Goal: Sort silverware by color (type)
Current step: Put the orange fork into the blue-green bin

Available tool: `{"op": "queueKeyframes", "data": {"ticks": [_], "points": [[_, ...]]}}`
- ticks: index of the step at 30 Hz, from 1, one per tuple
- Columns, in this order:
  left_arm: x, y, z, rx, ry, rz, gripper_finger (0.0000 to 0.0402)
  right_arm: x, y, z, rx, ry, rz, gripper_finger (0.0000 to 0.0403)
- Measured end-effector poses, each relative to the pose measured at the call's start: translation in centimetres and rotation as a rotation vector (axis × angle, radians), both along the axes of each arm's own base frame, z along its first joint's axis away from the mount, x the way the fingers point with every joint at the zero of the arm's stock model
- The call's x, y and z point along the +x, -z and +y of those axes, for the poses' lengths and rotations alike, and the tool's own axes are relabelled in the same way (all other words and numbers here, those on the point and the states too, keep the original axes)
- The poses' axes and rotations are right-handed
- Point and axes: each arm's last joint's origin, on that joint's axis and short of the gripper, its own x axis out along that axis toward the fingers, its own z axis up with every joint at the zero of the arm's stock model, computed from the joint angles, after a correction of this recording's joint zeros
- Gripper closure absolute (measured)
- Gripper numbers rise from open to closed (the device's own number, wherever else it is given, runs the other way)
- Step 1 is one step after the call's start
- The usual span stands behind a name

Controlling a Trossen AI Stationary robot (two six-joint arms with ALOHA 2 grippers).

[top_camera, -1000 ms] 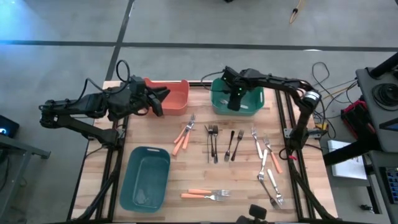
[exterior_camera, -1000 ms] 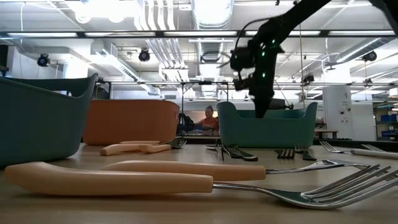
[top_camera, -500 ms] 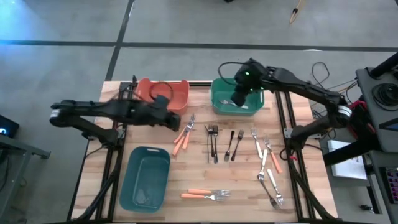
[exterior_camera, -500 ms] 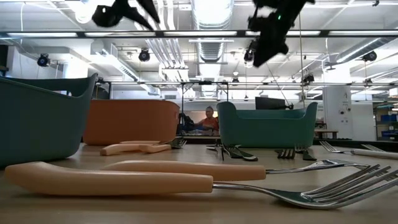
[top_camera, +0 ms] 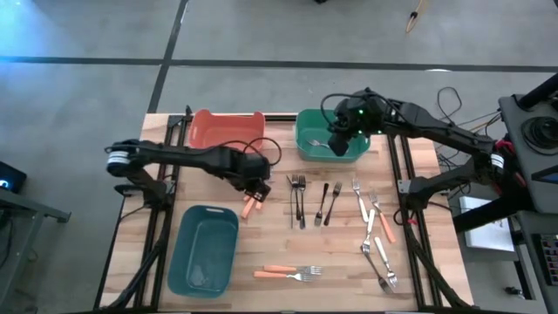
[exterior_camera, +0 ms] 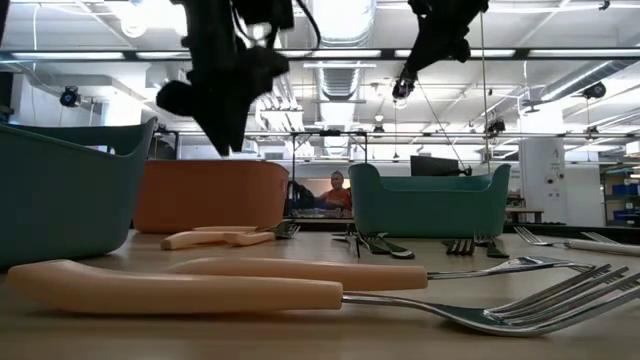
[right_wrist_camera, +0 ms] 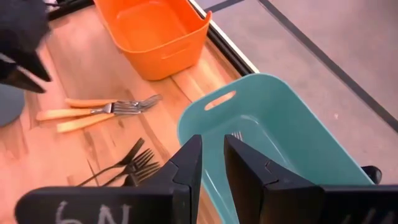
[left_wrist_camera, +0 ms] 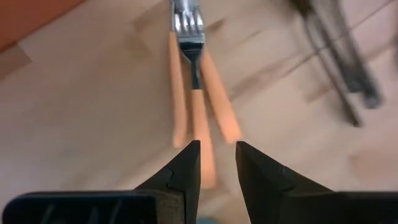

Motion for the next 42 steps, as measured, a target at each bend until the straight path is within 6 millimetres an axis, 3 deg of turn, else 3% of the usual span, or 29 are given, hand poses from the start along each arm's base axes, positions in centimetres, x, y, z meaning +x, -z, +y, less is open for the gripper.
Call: {"op": "queueKeyframes", "data": {"ticks": [7, 24, 34, 42], "points": [[1.0, 2.5, 0.9, 0.016, 0.058, 0.089, 0.0317, 0.2, 0.1, 0.0, 0.018, 0.013, -0.002, 0.0344], [2.2, 4.2, 1.5, 0.115, 0.086, 0.103, 0.0317, 0.3, 0.1, 0.3, 0.034, 0.019, -0.011, 0.0344], [2.2, 4.2, 1.6, 0.125, 0.090, 0.097, 0.0317, 1.0, -0.6, 3.6, -0.021, -0.076, -0.097, 0.0344], [2.2, 4.2, 1.6, 0.126, 0.097, 0.097, 0.0317, 0.8, 0.9, 6.4, -0.060, -0.087, -0.214, 0.0344]]}}
